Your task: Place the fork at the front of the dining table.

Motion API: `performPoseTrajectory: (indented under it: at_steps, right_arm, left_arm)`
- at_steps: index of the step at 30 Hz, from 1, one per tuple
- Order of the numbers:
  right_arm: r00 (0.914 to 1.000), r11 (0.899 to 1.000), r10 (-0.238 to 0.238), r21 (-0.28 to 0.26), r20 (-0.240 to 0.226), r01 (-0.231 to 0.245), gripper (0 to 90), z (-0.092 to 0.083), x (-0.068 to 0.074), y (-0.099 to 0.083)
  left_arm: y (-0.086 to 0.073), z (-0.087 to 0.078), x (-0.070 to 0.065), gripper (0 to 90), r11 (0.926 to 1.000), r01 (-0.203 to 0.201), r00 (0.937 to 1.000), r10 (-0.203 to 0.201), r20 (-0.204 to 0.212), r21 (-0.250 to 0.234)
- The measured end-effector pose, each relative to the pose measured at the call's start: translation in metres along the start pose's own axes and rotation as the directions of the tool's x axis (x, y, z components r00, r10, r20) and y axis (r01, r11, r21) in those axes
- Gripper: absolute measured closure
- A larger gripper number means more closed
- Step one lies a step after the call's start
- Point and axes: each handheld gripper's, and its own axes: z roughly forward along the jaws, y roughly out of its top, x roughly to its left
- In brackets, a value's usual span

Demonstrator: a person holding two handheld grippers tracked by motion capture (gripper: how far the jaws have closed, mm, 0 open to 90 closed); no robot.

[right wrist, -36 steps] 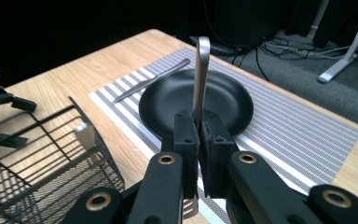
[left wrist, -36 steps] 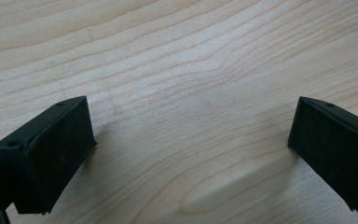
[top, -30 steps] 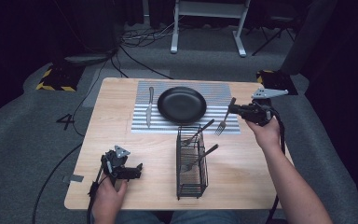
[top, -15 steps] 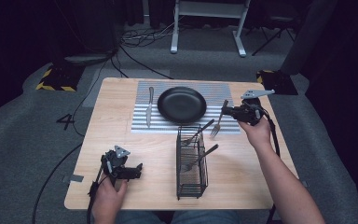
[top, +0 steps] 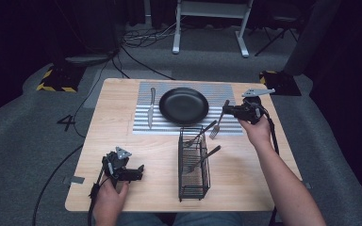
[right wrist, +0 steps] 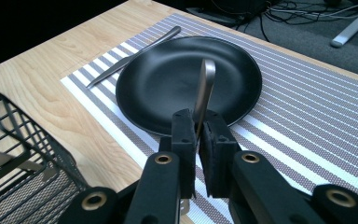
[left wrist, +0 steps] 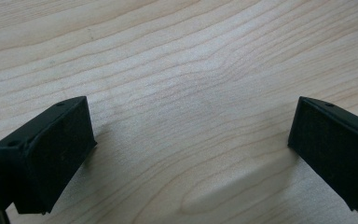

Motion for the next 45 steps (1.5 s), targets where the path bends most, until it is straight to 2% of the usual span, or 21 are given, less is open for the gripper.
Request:
performPoseTrajectory:
  at_steps: [9, 13, 16, 19, 23, 27, 30, 35, 38, 41, 45]
  right_arm:
    - [0.9973, 0.999, 0.002, 0.032, 0.073, -0.004, 77.4, 0.000, -0.010, -0.008]
    - [0.9950, 0.998, 0.022, 0.050, 0.097, -0.026, 74.8, 0.000, -0.018, -0.015]
    - [0.9914, 0.998, 0.014, 0.057, 0.130, -0.022, 73.4, 0.003, -0.024, -0.025]
    - [0.9910, 0.991, 0.056, 0.111, 0.121, -0.070, 71.5, 0.010, -0.033, -0.034]
    - [0.9885, 0.988, 0.060, 0.133, 0.139, -0.079, 72.0, 0.017, -0.038, -0.047]
    - [0.9856, 0.980, 0.069, 0.175, 0.154, -0.096, 72.8, 0.025, -0.043, -0.057]
    - [0.9855, 0.979, 0.090, 0.169, 0.144, -0.114, 72.7, 0.027, -0.045, -0.061]
    - [0.9852, 0.979, 0.085, 0.173, 0.149, -0.111, 71.9, 0.028, -0.045, -0.062]
    - [0.9853, 0.980, 0.098, 0.161, 0.140, -0.121, 67.4, 0.027, -0.042, -0.060]
    - [0.9860, 0.979, 0.127, 0.145, 0.107, -0.142, 54.5, 0.025, -0.034, -0.057]
    - [0.9886, 0.977, 0.149, 0.149, 0.018, -0.150, 43.3, 0.029, -0.018, -0.053]
  left_arm:
    - [0.000, 0.000, 0.000, 0.2, 1.0000, 0.000, 1.0000, 0.000, 0.000, 0.000]
    - [0.000, 0.000, 0.000, 0.2, 1.0000, 0.000, 1.0000, 0.000, 0.000, 0.000]
    - [0.000, 0.000, 0.000, 0.2, 1.0000, 0.000, 1.0000, 0.000, 0.000, 0.000]
    - [0.000, 0.000, 0.000, 0.2, 1.0000, 0.000, 1.0000, 0.000, 0.000, 0.000]
    - [0.000, 0.000, 0.000, 0.2, 1.0000, -0.001, 1.0000, 0.001, 0.000, 0.000]
    - [0.000, 0.000, 0.000, 0.2, 1.0000, 0.000, 1.0000, 0.000, 0.000, 0.000]
    - [0.000, 0.000, 0.000, 0.2, 1.0000, 0.000, 1.0000, 0.000, -0.001, 0.000]
    - [0.000, 0.000, 0.000, 0.2, 1.0000, 0.000, 1.0000, 0.000, -0.001, 0.000]
    - [0.000, 0.000, 0.000, 0.2, 1.0000, 0.000, 1.0000, 0.000, -0.001, 0.000]
    - [0.000, 0.000, 0.000, 0.2, 1.0000, 0.000, 1.0000, 0.000, -0.001, 0.000]
    - [0.000, 0.000, 0.000, 0.2, 1.0000, 0.000, 1.0000, 0.000, -0.001, 0.000]
